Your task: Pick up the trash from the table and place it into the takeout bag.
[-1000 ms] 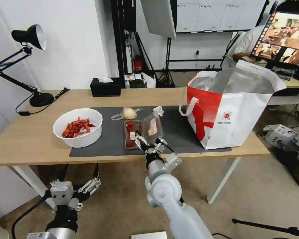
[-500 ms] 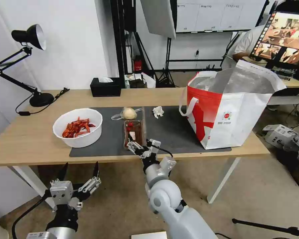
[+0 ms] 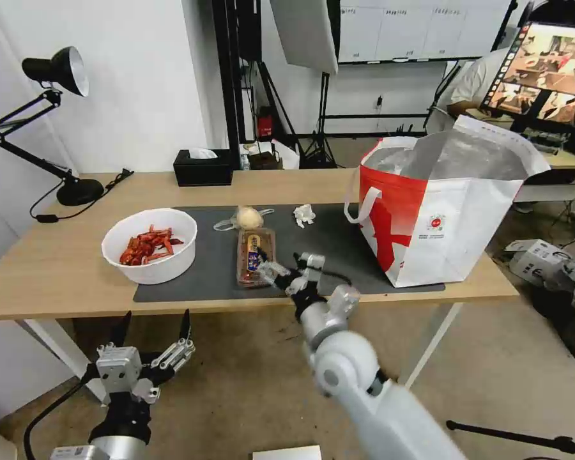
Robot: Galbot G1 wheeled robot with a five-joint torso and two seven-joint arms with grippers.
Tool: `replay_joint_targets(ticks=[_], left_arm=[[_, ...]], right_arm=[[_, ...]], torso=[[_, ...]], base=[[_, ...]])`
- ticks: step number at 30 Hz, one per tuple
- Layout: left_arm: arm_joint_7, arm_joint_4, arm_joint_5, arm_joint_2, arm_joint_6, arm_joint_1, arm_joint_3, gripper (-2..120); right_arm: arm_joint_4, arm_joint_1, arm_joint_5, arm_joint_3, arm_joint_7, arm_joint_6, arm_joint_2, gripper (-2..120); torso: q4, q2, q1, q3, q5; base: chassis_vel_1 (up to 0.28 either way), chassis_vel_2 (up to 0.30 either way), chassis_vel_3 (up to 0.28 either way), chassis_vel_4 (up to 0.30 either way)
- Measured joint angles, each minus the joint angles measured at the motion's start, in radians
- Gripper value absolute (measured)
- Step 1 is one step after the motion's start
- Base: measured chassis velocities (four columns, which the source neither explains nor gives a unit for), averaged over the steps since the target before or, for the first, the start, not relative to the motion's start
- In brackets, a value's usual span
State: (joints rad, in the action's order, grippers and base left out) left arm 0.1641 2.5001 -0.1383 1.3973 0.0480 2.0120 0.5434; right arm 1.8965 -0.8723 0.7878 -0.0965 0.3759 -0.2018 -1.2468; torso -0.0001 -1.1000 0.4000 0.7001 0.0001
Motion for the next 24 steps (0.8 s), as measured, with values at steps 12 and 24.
replay_joint_targets(ticks=[12, 24], left_arm=[[0.001, 0.000, -0.020, 0.010, 0.001, -0.028, 0.003, 100], [0.002, 0.000, -0.045, 0.014, 0.001, -0.061, 0.004, 100]], right_arm=[[-0.167, 0.366, 0.199, -0.168, -0.143, -0.109, 0.160, 50], [-0.403, 0.678, 0.267, -0.432, -0.483, -0.204, 0.258, 5]], torso=[[0.0002, 0.000, 0.000, 0.000, -0.0001], [0.0002, 0.000, 0.000, 0.000, -0.0002]], base=[[0.000, 0.000, 0.000, 0.000], [0.000, 0.000, 0.000, 0.000]])
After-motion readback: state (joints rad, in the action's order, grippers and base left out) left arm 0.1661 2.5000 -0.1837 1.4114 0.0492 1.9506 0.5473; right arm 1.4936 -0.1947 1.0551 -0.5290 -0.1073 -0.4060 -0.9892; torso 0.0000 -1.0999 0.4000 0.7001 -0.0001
